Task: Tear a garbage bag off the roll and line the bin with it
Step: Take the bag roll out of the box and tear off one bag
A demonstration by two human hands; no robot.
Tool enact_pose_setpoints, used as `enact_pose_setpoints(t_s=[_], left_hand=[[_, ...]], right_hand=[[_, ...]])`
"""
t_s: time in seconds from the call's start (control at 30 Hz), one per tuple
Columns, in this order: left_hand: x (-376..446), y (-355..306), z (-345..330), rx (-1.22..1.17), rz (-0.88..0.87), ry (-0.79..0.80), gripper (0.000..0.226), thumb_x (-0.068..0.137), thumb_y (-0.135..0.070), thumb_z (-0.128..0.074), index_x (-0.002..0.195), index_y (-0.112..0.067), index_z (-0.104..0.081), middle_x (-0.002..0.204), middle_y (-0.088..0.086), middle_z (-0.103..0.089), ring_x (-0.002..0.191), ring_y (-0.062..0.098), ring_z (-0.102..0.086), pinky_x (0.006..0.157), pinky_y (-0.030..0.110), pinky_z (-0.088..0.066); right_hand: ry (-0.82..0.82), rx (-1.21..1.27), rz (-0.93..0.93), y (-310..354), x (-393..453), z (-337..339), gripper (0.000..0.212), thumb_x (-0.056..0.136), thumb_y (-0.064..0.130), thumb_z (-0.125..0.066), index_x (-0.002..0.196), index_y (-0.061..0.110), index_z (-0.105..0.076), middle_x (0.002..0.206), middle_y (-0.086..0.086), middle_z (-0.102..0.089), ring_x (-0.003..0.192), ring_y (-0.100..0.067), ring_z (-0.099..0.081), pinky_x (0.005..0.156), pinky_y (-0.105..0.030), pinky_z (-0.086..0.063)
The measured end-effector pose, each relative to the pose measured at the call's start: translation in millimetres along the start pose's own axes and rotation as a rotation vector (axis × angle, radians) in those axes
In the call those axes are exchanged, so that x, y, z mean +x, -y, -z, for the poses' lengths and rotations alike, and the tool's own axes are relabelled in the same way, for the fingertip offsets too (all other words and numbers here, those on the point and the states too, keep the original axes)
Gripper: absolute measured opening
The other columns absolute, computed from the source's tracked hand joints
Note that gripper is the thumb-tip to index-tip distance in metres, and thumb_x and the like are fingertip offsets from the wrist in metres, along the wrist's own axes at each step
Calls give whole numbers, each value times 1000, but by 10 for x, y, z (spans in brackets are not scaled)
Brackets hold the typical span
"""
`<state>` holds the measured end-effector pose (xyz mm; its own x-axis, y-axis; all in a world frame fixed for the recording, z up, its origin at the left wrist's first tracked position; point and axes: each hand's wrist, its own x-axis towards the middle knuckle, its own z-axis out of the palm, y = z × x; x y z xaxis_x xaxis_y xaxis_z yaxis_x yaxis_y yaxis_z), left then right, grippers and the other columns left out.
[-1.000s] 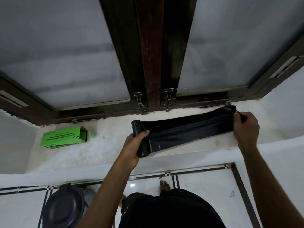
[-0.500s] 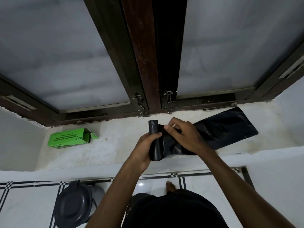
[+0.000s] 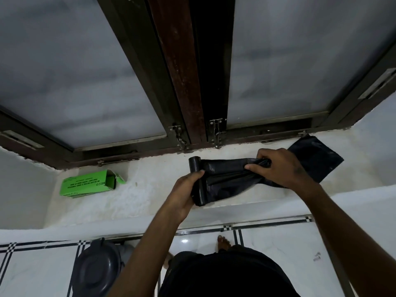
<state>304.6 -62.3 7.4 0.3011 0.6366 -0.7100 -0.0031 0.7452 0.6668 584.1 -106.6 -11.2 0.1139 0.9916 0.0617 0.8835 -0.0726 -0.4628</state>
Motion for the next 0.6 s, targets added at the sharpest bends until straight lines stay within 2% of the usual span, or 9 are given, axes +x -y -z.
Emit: enact_pose_setpoints(t_s=[0.1, 0.17, 0.27, 0.37, 0.43, 0.5, 0.6], left_hand=[[25, -1, 6, -107, 18, 28, 34, 95, -30, -48, 116, -11, -66, 100, 6, -73, 99, 26, -66, 98, 44, -48], [30, -18, 16, -177, 23, 55, 40, 93, -31, -43, 122, -12, -64, 92, 5, -68, 90, 24, -63, 95, 43, -47], [15, -22, -1, -151, 8, 57, 42, 97, -37, -46, 127, -13, -64, 101, 6, -71, 98, 26, -65, 93, 42, -49], [-26, -48, -40, -69, -12, 26, 30, 99, -36, -51, 115, -17, -68, 112, 6, -74, 109, 27, -66, 96, 43, -51], [-31, -60, -46, -46, -28, 42, 30, 100, -34, -50, 117, -16, -68, 113, 5, -75, 110, 25, -66, 97, 42, -51], [-39, -72, -51, -9, -57, 56, 33, 101, -34, -50, 121, -14, -67, 116, 5, -74, 111, 24, -67, 93, 40, -53], [-37, -77, -48, 31, -101, 76, 36, 101, -32, -50, 127, -11, -64, 120, 8, -72, 115, 24, -65, 93, 37, -52]], right_hand=[[4, -34, -18, -80, -9, 58, 43, 77, 67, -62, 70, 25, -57, 56, 10, -56, 55, -6, -54, 51, -26, -40], [8, -56, -12, -112, -12, 77, 42, 78, 67, -61, 72, 26, -59, 57, 11, -57, 56, -7, -55, 51, -25, -38], [25, -69, 42, -114, 8, 88, 37, 78, 65, -60, 77, 28, -63, 65, 10, -63, 64, -12, -59, 56, -26, -41], [80, 0, 104, 1, 56, 134, 39, 82, 62, -56, 96, 29, -70, 87, 11, -68, 85, -12, -62, 73, -30, -50], [78, 45, 118, 163, 79, 149, 42, 85, 58, -56, 111, 28, -69, 101, 10, -67, 98, -13, -60, 86, -35, -49], [117, 91, 128, 368, 106, 123, 47, 87, 58, -55, 124, 29, -63, 115, 8, -66, 111, -14, -57, 96, -37, -46], [310, 231, 62, 663, 156, 13, 61, 84, 62, -59, 139, 36, -49, 128, 9, -61, 120, -10, -53, 100, -35, -46]])
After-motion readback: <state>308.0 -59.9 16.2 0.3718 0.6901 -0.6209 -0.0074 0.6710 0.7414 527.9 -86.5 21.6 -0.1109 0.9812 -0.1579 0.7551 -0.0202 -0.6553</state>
